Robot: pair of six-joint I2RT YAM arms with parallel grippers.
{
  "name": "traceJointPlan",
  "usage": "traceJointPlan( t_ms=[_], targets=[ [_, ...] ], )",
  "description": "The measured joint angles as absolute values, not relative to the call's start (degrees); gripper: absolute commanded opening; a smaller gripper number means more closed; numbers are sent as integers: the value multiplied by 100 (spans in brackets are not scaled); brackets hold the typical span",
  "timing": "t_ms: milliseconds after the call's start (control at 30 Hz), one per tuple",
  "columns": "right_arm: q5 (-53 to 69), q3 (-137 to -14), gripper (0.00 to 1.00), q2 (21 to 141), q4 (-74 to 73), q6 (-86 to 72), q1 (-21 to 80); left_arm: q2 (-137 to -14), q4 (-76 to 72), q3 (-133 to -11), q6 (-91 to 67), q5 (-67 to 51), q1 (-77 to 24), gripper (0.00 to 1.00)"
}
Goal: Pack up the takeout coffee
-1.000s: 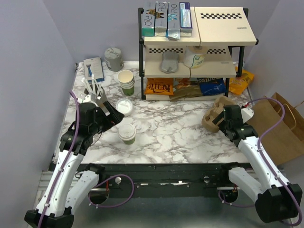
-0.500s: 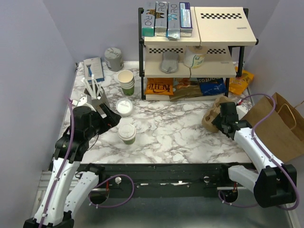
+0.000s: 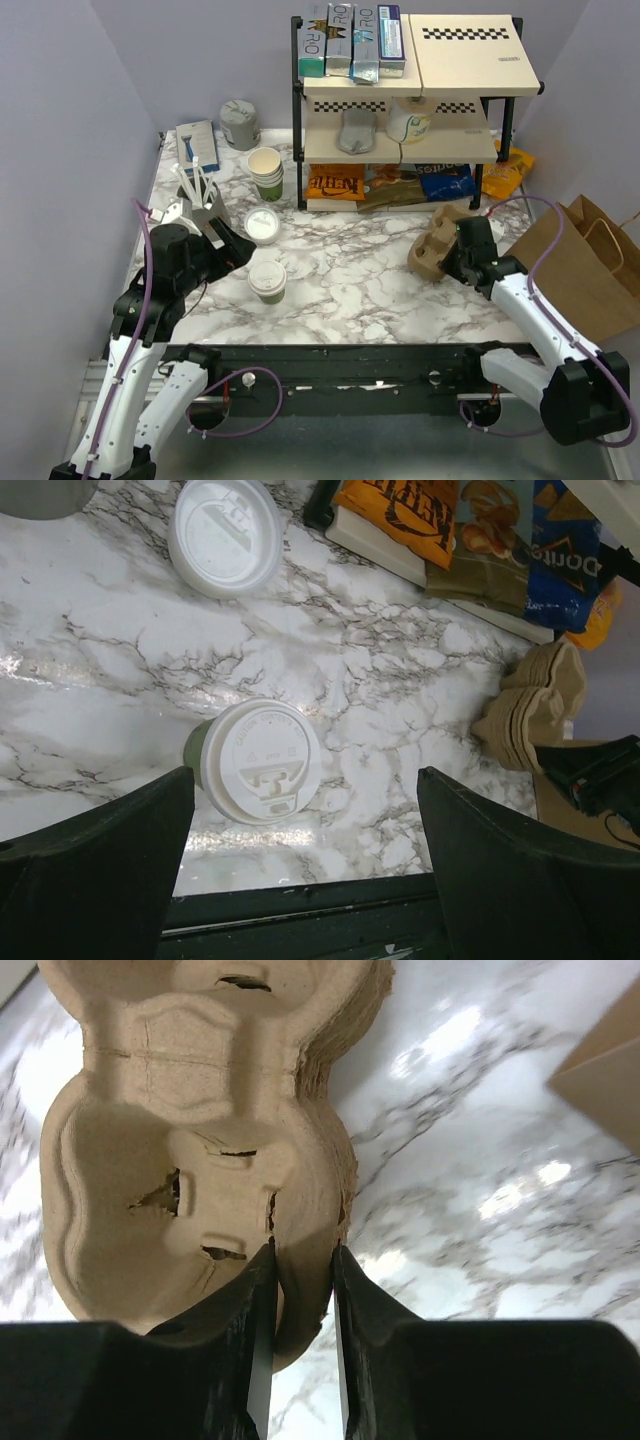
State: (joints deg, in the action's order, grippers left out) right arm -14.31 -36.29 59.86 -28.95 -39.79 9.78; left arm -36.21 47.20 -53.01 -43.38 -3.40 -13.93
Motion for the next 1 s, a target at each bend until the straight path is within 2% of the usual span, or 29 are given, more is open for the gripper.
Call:
traceJointPlan(
  t_ms=[300,433,467,533,567,633,800,900,1000],
  targets=[
    [-864,-3562,29,5446,-3498,-3962,2976,-3627,4307,-5144,-4134,-1221,-1413,99],
    [-849,-3555,40,5500,-3710,-4051,3916,-3820,3929,-4908,-4193,-1566,-1782,99],
    [-871,-3575,46,5535,-3721,-4069,4152,-3933,3839,-4871,-4241,-1542,-2029,99],
    [-878,-3647,49,5653,-3758,-4095,4486,-4176,3693,-4866,-4338,-1372,-2611,99],
    [-869,-3669,51,5723,-3776,-4104,4604,-4313,3599,-4869,-4405,-1253,-2921,99],
    [-871,-3710,63,5828,-3826,-4112,4727,-4637,3452,-4877,-4539,-1100,-3441,99],
    [-902,-3780,75,5478,-3977,-4219,4731,-5616,3242,-5022,-4836,-644,-4224,99],
    [-1013,-3872,79,4998,-3997,-4359,4731,-6034,3022,-5157,-4978,-534,-4442,99],
    [-1269,-3940,75,4823,-3997,-4499,4683,-6479,2766,-5415,-5100,-467,-4556,99]
  ],
)
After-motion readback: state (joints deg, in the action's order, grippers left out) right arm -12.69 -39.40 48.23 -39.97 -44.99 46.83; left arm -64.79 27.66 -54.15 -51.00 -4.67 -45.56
